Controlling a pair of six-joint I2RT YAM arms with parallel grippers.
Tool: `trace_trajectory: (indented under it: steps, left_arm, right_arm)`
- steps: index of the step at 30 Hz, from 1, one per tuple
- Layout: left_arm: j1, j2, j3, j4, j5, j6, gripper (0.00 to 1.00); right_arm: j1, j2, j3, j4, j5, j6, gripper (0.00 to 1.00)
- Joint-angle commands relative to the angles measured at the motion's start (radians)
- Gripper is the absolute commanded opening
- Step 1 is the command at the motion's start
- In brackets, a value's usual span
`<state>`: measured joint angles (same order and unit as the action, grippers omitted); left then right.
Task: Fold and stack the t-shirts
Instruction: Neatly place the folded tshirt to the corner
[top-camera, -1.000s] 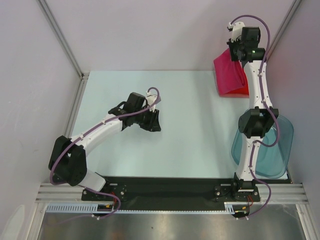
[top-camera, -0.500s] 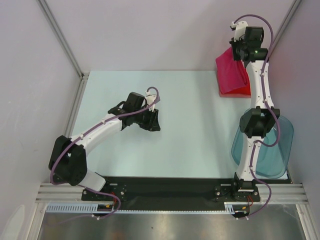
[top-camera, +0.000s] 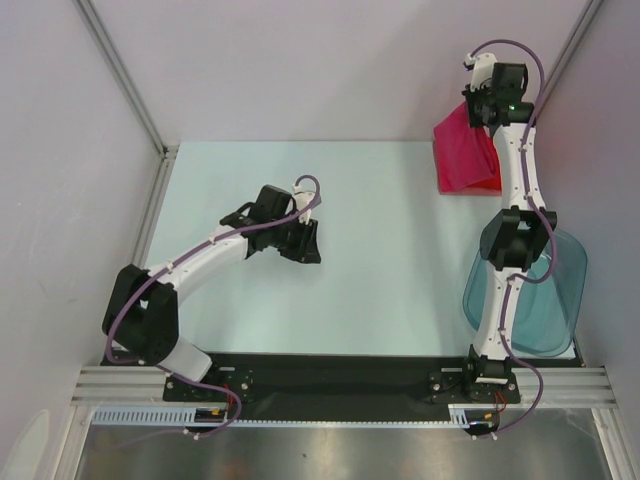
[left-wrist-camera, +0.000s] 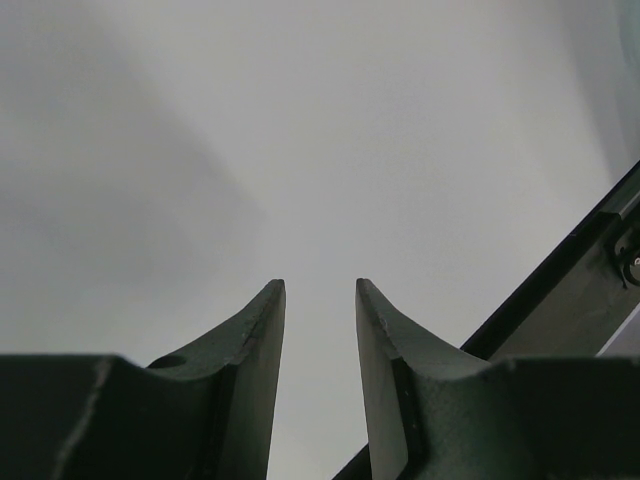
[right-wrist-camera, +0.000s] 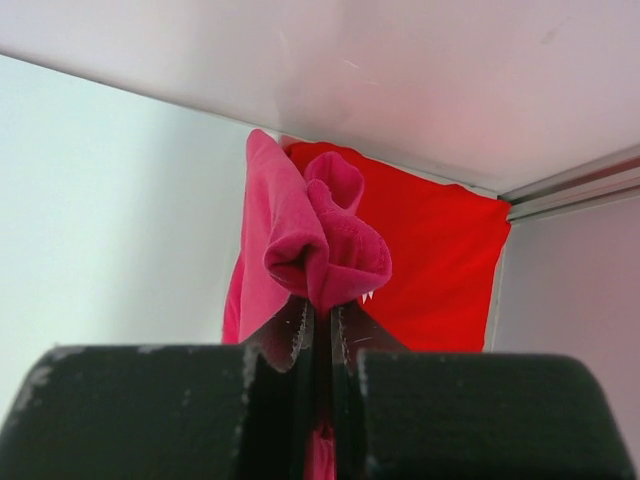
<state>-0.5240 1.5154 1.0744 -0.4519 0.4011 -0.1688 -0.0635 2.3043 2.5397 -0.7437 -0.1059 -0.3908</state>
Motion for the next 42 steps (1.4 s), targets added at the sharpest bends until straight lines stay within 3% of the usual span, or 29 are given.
trace_trajectory:
  steps: [1, 39, 42]
  left_arm:
    - [0.010, 0.006, 0.047, 0.013, 0.021, -0.018, 0.40]
    - [0.009, 0.224, 0.162, -0.110, 0.008, -0.017, 0.38]
    - [0.010, 0.246, 0.174, -0.113, 0.010, -0.023, 0.38]
  right_arm:
    - [-0.021, 0.007, 0.025, 0.098, -0.023, -0.020, 0.00]
    - [-0.165, 0.302, -0.033, 0.535, -0.005, -0.037, 0.00]
    - [-0.173, 0.323, -0.056, 0.605, -0.005, -0.040, 0.16]
